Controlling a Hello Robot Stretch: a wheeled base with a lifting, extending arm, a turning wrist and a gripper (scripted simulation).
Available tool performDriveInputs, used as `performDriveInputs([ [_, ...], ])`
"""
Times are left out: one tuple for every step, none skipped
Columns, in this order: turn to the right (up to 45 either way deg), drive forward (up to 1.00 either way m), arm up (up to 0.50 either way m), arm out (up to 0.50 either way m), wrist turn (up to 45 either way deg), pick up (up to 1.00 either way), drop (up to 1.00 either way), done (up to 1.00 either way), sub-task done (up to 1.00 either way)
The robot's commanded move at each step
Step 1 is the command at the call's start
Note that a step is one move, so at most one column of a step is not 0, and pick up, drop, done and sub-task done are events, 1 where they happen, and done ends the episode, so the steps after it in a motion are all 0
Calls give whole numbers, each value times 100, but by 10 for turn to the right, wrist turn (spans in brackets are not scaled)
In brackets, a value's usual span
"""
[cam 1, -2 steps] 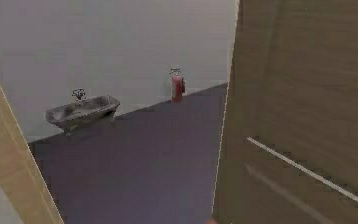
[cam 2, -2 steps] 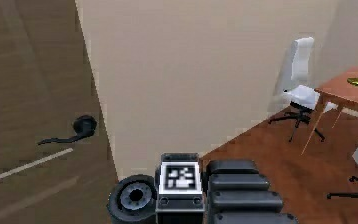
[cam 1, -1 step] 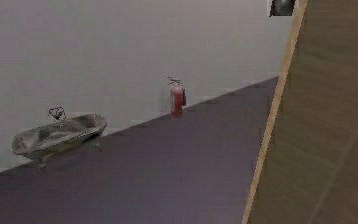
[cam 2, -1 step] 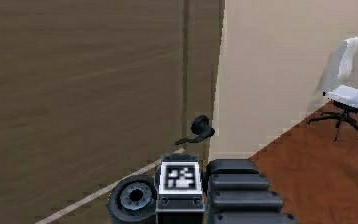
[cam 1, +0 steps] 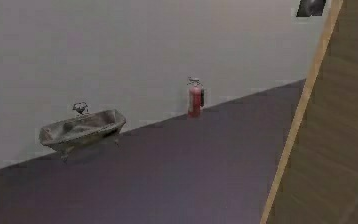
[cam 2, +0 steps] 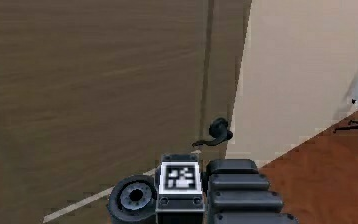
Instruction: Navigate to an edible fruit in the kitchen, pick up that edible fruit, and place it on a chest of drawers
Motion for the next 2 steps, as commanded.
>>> performDriveInputs([
  [-30, 0, 0, 0, 0, 0, 0, 0, 0],
  [0, 70, 0, 0, 0, 0, 0, 0, 0],
])
